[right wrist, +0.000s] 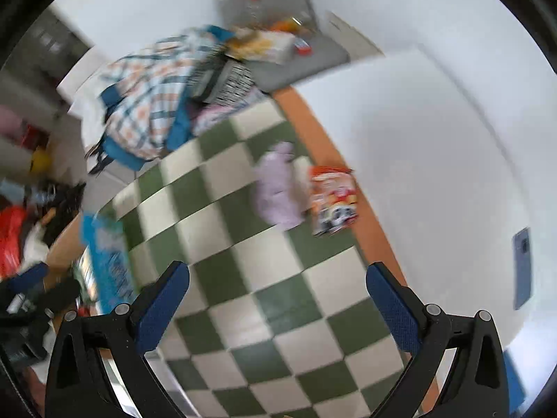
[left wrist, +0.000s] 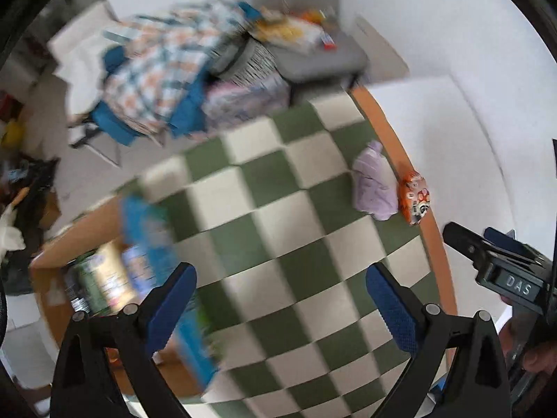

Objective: Organize soft objects
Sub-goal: 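Grasp the lilac cloth with the left tool while the right tool grasps the orange panda snack bag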

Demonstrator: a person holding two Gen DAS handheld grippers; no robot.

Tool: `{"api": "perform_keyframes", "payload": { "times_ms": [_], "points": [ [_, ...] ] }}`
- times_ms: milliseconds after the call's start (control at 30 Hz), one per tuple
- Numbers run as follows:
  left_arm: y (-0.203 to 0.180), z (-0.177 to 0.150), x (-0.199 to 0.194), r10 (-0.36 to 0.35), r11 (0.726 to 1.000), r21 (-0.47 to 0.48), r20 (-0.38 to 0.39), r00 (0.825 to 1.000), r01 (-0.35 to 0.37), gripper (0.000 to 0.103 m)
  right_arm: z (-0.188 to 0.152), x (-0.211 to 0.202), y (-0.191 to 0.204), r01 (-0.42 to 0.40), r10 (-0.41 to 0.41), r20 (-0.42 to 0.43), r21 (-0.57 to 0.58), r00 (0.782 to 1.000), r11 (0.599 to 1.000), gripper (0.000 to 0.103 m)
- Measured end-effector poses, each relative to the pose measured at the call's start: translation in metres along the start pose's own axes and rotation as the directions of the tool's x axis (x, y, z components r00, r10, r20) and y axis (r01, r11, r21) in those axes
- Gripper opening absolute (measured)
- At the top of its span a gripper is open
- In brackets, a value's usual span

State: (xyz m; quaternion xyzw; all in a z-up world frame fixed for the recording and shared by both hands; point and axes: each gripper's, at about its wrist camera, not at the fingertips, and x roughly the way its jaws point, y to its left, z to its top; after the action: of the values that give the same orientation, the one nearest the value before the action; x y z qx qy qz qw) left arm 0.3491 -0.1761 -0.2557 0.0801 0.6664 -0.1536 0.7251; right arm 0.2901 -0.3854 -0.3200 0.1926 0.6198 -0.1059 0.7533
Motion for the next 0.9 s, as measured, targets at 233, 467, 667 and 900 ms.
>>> {"api": "perform_keyframes", "payload": {
  "times_ms": [233, 467, 667, 900],
  "points": [
    [-0.048, 0.07, 0.101, -0.108, 0.994, -0.043, -0.179, 0.978, 0.102, 0.1, 0.057, 0.105, -0.067, -0.02, 0.038, -0.15, 0.119, 0.988, 0.993, 0.086],
    [-0.07, 0.093, 0.156, -0.156, 0.987, -0.092, -0.282, 0.946, 0.136, 0.098, 0.075, 0.172, -0.089, -0.094, 0.134, -0.257, 0.162, 0.957, 0.982, 0.053],
    [-0.089, 0.1, 0.187, -0.147, 0.989, -0.076, -0.337, 0.93, 0.128, 0.098, 0.07, 0.172, -0.091, 0.005, 0.016, -0.282, 0.071, 0.959, 0.997, 0.041],
    [-0.115, 0.099, 0.195, -0.042, 0.999, 0.014, -0.322, 0.946, 0.049, 0.063, 0.073, 0.173, -0.103, 0.042, -0.016, -0.295, 0.081, 0.955, 0.996, 0.044]
  ]
}}
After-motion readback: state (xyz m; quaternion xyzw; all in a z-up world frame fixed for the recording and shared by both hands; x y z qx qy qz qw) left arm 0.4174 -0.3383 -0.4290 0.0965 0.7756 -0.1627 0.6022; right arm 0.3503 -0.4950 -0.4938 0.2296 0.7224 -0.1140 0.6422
